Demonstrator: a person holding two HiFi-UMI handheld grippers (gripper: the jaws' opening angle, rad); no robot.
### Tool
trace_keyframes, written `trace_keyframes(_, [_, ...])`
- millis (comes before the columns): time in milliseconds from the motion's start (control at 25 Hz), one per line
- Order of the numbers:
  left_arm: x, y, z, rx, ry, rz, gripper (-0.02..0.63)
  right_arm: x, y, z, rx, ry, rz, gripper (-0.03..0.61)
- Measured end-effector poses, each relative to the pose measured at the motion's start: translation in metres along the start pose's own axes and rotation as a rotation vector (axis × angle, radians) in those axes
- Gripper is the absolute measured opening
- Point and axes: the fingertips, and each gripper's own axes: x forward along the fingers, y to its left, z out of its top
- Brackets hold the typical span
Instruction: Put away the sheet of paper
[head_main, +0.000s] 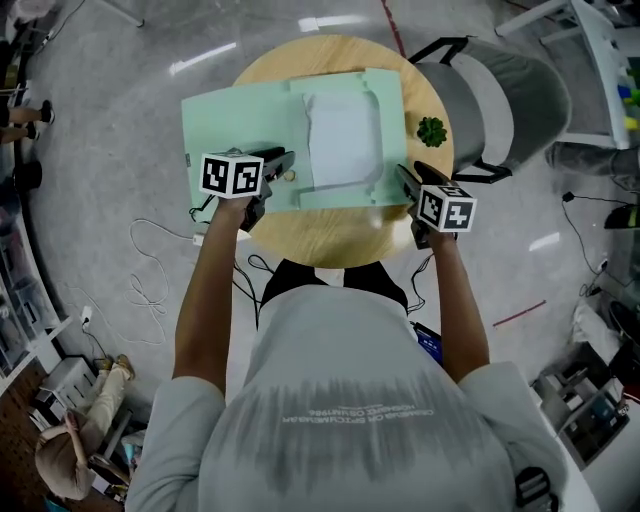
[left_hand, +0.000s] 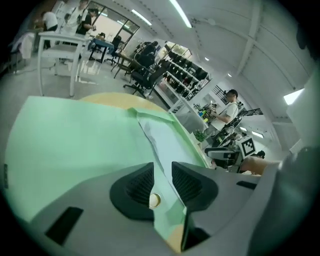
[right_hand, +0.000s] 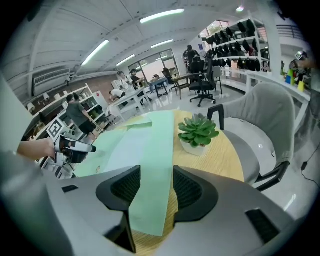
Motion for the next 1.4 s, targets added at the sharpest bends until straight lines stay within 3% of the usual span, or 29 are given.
trace_keyframes(160, [-0.042,0.011,0.012,0.119,-0.093,0.037,0.029,-0.021,0.006,0.016,-0.015,-0.069,-0.053,0.229])
trace_keyframes(440, [-0.134,0.01,0.042,0.372,-0.282,0.136,0.02,-0.091,0.025,0.066,-0.168,-0.259,-0.182,0.202])
trace_keyframes(480, [-0.147,0.005,0.048,0.393,-0.317,0.156,0.02,-0.105,0.029,0.076,-0.184,-0.297,-0.193,0.175])
trace_keyframes(560, [-0.171,-0.01,0.058,0.435,-0.382,0.196,0.02,-0.133,0.037,0.094,-0.209,-0.368,-0.194,0.053])
trace_keyframes(760, [-0.223,-0.076,0.081,0.58,-0.515,0.297,0.02,-0.185,0.07,0.139,-0.303,-0.503,-0.111,0.028])
trace_keyframes(1080, [-0.276,-0.2,0.087,0.715,-0.673,0.449,0.02,-0.265,0.135,0.168,-0.528,-0.642,0.046,0.028])
trace_keyframes(1400, [-0.302,-0.287,0.062,0.753,-0.728,0.538,0.02,-0.332,0.173,0.17,-0.673,-0.7,0.158,0.028])
